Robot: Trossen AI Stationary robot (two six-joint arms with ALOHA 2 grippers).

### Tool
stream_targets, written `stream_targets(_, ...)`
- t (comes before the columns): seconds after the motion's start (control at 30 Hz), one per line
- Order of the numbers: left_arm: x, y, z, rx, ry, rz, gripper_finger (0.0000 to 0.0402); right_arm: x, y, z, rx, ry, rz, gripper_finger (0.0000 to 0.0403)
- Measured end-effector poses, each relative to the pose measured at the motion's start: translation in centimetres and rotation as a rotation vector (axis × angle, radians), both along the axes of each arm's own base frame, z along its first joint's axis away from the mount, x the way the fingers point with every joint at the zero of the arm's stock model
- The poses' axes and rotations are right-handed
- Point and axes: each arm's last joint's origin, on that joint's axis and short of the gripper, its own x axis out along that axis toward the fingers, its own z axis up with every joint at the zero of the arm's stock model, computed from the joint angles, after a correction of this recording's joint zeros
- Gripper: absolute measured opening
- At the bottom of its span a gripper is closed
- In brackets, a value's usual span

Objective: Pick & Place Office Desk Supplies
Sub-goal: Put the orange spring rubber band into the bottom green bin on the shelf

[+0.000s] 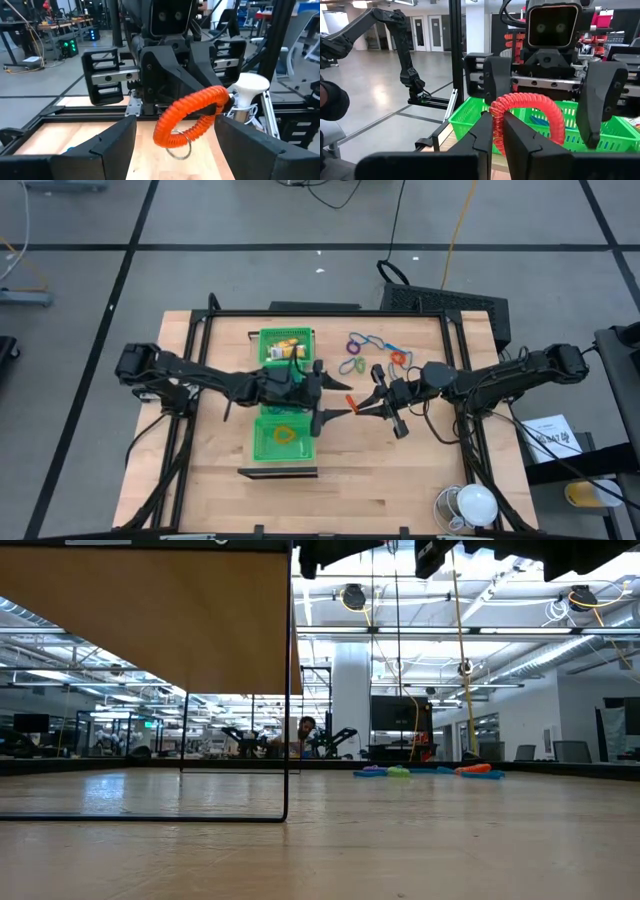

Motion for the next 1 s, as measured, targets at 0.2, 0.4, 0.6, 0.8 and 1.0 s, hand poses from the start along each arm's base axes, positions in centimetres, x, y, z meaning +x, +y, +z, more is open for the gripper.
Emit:
stream_targets(0.2, 0.62, 0.26, -0.11, 0.005, 0.001, 0.007, 0.0280, -0.02, 0.00, -0.08, 0.001, 0.011, 0.001, 0.0022)
stream_targets(0.4, 0.62, 0.24, -0.10, 0.005, 0.000, 0.003, 0.0225, -0.01, -0.02, -0.13, -0.002, 0.016, -0.002, 0.0022)
stream_targets(0.6, 0.61, 0.09, -0.09, 0.010, -0.003, -0.058, 0.0111, 0.00, -0.03, -0.16, -0.003, 0.021, -0.003, 0.0022)
stream_targets(0.8, 0.61, 0.03, -0.10, 0.051, -0.006, -0.083, 0.0022, 0.01, -0.04, -0.25, -0.004, 0.031, -0.006, 0.0024)
stream_targets(1.0, 0.46, 0.06, 0.11, 0.046, -0.007, -0.076, 0.0038, 0.01, -0.04, -0.27, 0.006, 0.037, -0.006, 0.0063)
